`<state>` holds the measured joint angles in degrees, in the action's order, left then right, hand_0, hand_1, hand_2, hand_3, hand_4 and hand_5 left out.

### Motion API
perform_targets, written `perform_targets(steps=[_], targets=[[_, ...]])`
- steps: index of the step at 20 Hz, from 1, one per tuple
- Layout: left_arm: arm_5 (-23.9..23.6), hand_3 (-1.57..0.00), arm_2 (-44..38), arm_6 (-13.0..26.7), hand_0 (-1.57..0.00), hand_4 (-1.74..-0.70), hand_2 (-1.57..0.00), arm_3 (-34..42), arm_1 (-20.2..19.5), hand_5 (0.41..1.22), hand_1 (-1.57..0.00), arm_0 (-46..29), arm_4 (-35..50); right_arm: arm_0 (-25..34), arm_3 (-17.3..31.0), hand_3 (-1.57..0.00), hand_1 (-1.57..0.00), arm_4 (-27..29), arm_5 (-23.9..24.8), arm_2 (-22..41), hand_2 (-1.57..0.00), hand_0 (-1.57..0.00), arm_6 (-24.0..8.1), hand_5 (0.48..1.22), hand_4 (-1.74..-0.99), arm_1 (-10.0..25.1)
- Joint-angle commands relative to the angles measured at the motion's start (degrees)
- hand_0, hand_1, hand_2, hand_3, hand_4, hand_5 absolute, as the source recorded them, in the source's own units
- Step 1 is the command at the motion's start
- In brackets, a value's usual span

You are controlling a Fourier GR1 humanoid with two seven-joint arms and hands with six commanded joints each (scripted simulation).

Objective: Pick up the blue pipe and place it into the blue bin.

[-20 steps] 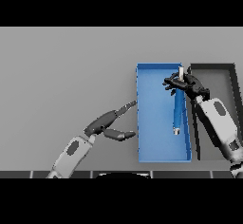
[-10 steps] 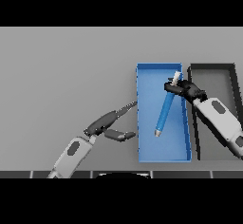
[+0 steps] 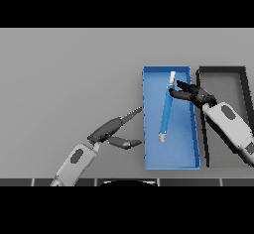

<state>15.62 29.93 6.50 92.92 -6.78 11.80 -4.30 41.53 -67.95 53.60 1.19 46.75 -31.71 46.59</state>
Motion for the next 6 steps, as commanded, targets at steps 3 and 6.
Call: perform_targets(steps=[3,6], targets=[[0.24,0.0,-0.1,0.2,0.0,-0.89,0.0,0.03,0.14,0.479,0.0,0.36,0.38,0.2,-0.41,0.0,-0.1,-0.61,0.28,0.43,-0.02,-0.21,-0.02,0.802,-1.152,-0.19],[0.18,0.0,0.25,0.78,0.0,-0.89,0.0,1.33,0.15,0.48,0.0,-0.22,0.62,0.28,-0.6,0.0,-0.1,-0.39,0.2,0.31,-0.02,-0.21,-0.49,0.798,-1.152,0.01]])
